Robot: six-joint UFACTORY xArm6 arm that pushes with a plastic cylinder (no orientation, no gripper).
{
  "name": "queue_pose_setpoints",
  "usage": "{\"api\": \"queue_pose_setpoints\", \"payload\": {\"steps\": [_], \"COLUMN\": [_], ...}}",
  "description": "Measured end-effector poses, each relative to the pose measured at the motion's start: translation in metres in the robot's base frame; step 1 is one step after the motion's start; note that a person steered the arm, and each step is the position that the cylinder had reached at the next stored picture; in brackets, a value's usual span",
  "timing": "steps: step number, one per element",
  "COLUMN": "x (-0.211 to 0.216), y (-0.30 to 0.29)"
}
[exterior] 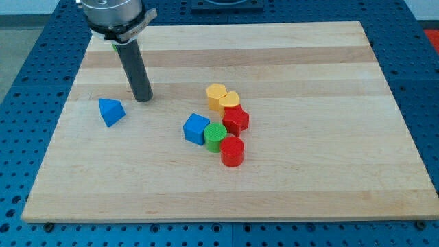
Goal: Put the green circle into the green star
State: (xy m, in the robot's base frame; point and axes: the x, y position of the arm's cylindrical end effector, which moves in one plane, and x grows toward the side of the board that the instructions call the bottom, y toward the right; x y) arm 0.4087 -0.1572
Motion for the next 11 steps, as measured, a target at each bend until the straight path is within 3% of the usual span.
{"api": "queue_pose_setpoints", "payload": {"steps": [2,5,6,8,9,10,11], "x": [0.063,0.061,0.034,0.034,0.046,0.097,0.115], "y": [-0.016,-0.061,-0.061,-0.061,-0.045,0.021,0.022]}}
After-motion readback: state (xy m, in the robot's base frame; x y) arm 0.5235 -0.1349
